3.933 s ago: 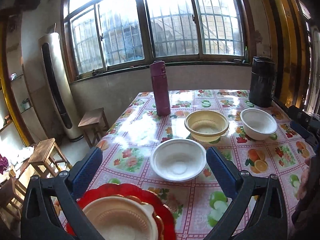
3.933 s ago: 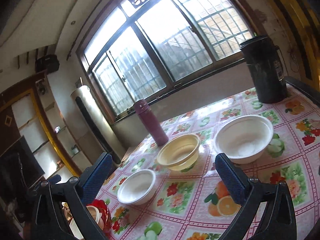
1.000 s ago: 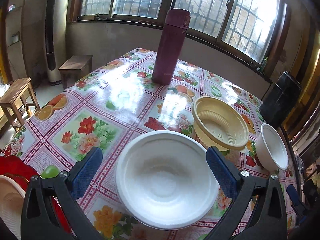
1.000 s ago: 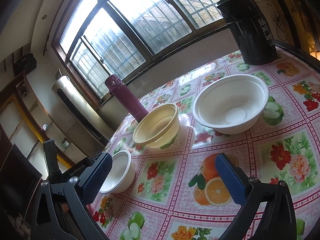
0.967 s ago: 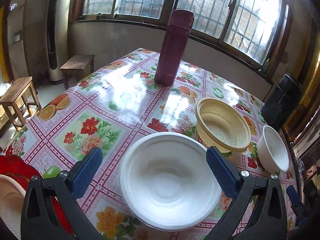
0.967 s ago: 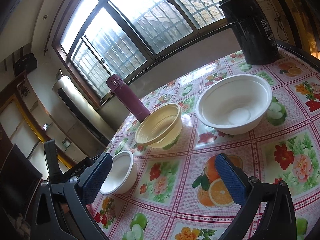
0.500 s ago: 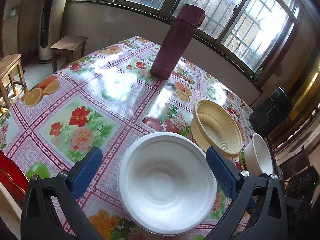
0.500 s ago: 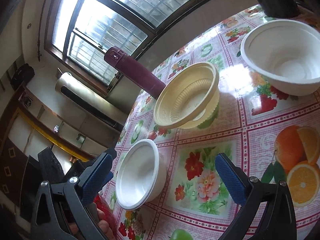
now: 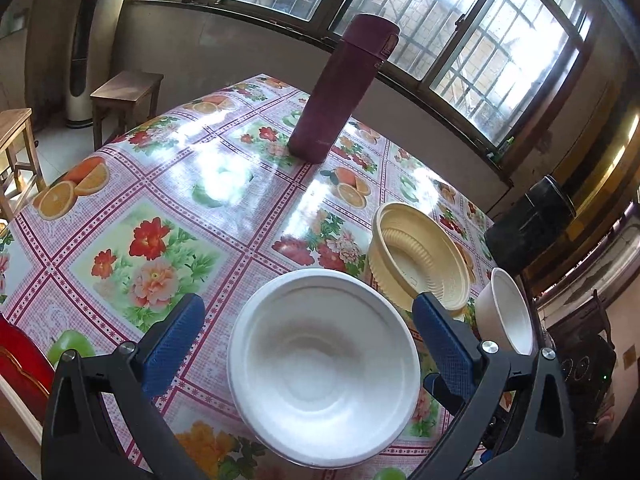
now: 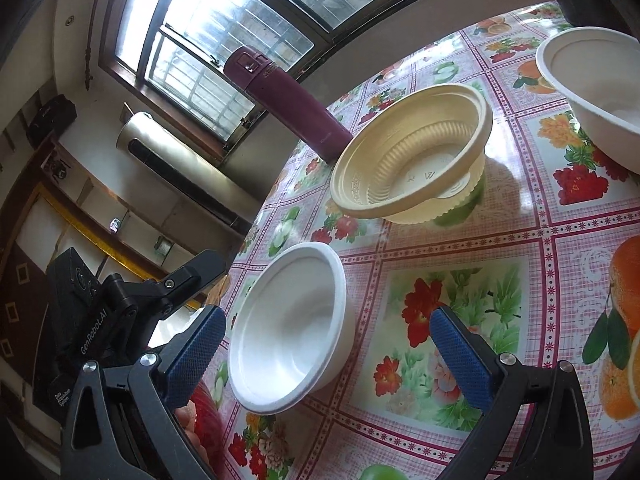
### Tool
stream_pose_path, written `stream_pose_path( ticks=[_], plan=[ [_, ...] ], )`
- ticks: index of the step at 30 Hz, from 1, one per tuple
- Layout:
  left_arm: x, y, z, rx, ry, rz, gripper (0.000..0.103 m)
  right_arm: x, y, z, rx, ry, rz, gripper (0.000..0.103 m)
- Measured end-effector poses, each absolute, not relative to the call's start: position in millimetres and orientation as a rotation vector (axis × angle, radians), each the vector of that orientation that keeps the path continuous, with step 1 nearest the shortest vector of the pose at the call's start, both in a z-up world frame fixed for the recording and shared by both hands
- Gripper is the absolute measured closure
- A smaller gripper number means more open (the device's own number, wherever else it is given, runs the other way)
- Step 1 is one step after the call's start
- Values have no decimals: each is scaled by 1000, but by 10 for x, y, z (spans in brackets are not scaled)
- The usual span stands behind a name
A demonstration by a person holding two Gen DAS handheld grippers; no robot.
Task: Organize plates and bowls
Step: 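Close both grippers on the shallow white bowl's rim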
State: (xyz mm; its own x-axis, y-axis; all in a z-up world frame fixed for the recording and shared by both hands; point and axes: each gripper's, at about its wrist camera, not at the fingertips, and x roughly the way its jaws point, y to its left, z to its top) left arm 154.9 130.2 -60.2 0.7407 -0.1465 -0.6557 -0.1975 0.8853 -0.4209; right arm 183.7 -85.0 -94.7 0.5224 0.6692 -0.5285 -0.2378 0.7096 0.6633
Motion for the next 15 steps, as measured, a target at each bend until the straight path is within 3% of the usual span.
stream_pose_path(
  ticks=[4,7,15],
  plan=[
    [1522,1317,-579,-474,723,60,0,1867,-793,-973,541,863,561,14],
    [1510,1337,-569,-474,712,62,7,1845,-800,-975,531,853,554,17],
    [1504,1352,-569,-491,718,30,39,1813,-798,-971,532,835,556,24]
  ],
)
